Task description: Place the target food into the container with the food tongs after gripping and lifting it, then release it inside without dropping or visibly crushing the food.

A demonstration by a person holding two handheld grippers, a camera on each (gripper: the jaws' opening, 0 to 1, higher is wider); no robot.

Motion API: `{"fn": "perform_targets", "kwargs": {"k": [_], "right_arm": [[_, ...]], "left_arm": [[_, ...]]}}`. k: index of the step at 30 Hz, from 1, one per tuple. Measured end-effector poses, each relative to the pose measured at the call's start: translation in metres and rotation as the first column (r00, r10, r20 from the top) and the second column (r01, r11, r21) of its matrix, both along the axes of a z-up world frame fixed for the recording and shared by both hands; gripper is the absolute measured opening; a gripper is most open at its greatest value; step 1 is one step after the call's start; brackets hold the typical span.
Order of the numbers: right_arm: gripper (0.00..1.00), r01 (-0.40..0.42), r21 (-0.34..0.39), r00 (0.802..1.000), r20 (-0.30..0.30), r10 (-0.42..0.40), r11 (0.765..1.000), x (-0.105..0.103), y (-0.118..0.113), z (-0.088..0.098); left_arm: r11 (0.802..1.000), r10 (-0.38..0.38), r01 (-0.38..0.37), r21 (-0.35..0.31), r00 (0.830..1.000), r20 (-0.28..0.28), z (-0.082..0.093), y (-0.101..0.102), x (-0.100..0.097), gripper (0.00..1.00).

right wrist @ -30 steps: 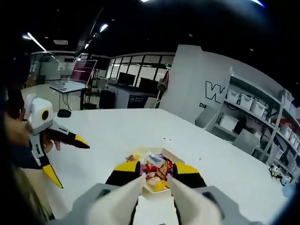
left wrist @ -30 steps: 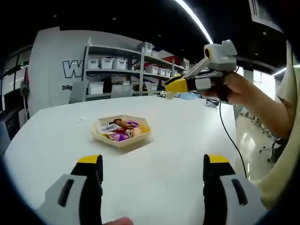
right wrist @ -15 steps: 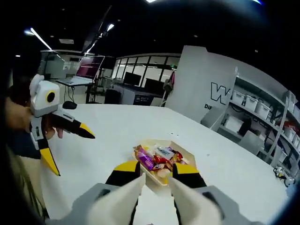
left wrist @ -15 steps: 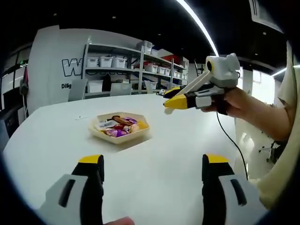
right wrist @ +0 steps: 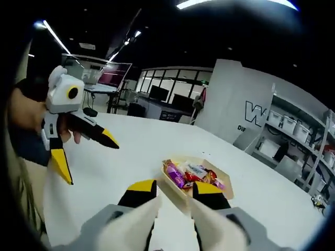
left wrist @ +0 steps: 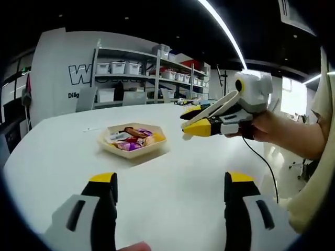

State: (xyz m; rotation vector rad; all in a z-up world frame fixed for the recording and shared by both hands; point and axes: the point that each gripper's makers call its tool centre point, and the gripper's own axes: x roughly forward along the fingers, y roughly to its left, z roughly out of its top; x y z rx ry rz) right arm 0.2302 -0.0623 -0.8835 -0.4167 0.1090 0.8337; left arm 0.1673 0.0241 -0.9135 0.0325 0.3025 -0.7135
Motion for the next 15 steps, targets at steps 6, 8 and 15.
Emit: {"fn": "perform_targets", "kwargs": {"k": [6, 8, 15], "right_arm": [[0.22, -0.047, 0.069, 0.998, -0.041, 0.050, 0.996, -0.009, 0.007, -0.006], [0.22, -0.058, 0.084, 0.997, -0.037, 0.061, 0.995, -0.011, 0.007, -0.006], [0.22, -0.125, 0.160, 0.988, -0.073, 0.138, 0.979, -0.023, 0.016, -0.006]], "left_arm": [[1.000, -0.006, 0.006, 0.006, 1.000, 0.001, -0.001, -0.003, 0.000, 0.80], [1.000, -0.012, 0.012, 0.007, 1.000, 0.012, -0.001, -0.004, 0.000, 0.78], [1.000, -0.024, 0.024, 0.012, 0.999, 0.031, 0.001, -0.007, 0.000, 0.75]]}}
